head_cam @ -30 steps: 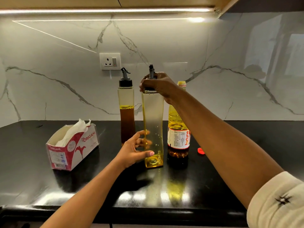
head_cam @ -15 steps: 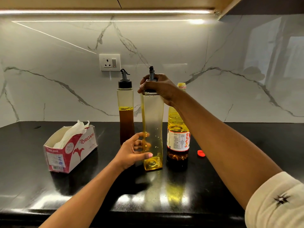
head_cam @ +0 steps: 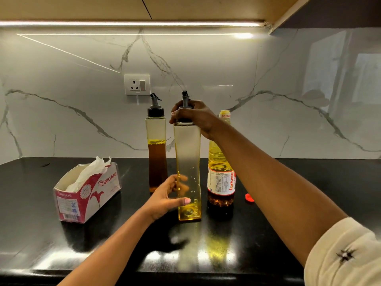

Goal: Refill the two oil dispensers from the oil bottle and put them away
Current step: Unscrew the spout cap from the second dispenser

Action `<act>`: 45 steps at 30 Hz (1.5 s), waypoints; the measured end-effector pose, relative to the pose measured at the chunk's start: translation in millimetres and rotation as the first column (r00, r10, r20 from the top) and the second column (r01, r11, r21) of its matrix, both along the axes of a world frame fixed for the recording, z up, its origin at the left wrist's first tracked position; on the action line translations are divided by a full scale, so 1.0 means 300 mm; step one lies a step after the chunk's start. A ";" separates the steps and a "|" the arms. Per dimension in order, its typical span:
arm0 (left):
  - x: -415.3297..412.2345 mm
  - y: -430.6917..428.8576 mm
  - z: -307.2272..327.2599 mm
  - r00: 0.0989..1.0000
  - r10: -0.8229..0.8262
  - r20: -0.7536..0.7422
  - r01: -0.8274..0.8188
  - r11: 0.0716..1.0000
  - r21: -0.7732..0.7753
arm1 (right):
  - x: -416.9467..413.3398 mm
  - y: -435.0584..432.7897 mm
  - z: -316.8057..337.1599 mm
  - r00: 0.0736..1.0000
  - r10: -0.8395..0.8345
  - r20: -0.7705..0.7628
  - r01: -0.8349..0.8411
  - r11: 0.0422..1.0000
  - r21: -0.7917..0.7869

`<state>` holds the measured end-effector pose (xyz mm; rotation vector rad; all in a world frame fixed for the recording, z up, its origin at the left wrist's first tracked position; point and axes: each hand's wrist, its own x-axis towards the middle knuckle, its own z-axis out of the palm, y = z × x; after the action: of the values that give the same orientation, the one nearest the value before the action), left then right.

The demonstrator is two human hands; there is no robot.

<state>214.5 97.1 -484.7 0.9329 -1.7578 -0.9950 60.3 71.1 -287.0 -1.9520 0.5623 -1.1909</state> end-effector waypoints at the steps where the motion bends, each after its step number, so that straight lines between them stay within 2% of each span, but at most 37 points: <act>1: -0.019 0.007 0.003 1.000 0.016 -0.008 -0.016 1.000 0.008 | 0.006 0.006 -0.005 0.999 -0.038 0.008 0.038 0.999 -0.006; 3: -0.061 0.018 0.012 0.993 0.086 -0.082 -0.083 0.996 0.037 | 0.021 0.022 -0.012 0.994 -0.110 0.020 0.110 0.994 -0.004; 5: -0.083 0.021 0.015 0.976 0.161 -0.147 -0.160 0.987 0.023 | 0.031 0.045 0.002 0.990 -0.140 0.025 0.138 0.988 0.070; 8: -0.091 0.031 0.010 0.968 0.207 -0.142 -0.217 0.974 -0.060 | 0.038 0.064 0.049 0.986 -0.156 0.055 0.132 0.942 0.310; 10: -0.092 0.038 0.006 0.955 0.276 -0.108 -0.288 0.949 -0.125 | 0.049 0.052 0.068 0.956 -0.287 0.056 0.247 0.896 0.370; 12: -0.087 0.033 0.004 0.932 0.356 -0.075 -0.363 0.917 -0.167 | 0.072 0.033 0.065 0.887 -0.460 0.047 0.427 0.853 0.300; 14: -0.084 0.026 -0.001 0.922 0.381 -0.062 -0.386 0.904 -0.184 | 0.091 0.024 0.066 0.816 -0.578 0.017 0.574 0.813 0.095; 16: -0.087 0.023 -0.003 0.925 0.376 -0.054 -0.378 0.904 -0.197 | 0.101 0.035 0.088 0.791 -0.611 0.002 0.611 0.791 -0.040; 19: -0.088 0.030 0.002 0.942 0.329 -0.072 -0.337 0.922 -0.192 | 0.105 0.057 0.121 0.881 -0.472 0.022 0.471 0.881 0.054; 22: -0.077 0.033 0.005 0.960 0.256 -0.118 -0.271 0.952 -0.141 | 0.102 0.064 0.121 0.917 -0.397 -0.040 0.396 0.918 -0.024; 25: -0.073 0.033 0.004 0.966 0.198 -0.169 -0.213 0.974 -0.077 | 0.093 0.061 0.122 0.944 -0.327 -0.050 0.327 0.945 -0.015; 40: -0.047 0.019 0.024 0.974 0.128 -0.185 -0.136 0.990 -0.032 | 0.074 0.025 0.112 0.985 -0.174 0.004 0.174 0.984 -0.042; 43: -0.036 0.021 0.024 0.977 0.109 -0.184 -0.115 0.993 -0.025 | 0.074 0.025 0.109 0.993 -0.114 0.001 0.114 0.992 -0.049; 45: -0.029 0.023 0.024 0.981 0.082 -0.174 -0.086 0.996 -0.013 | 0.068 0.016 0.107 1.000 -0.001 0.007 0.002 0.998 -0.061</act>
<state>205.8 103.9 -477.4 0.8737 -1.5684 -0.9718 80.6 76.0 -254.7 -1.9982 0.5295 -1.2280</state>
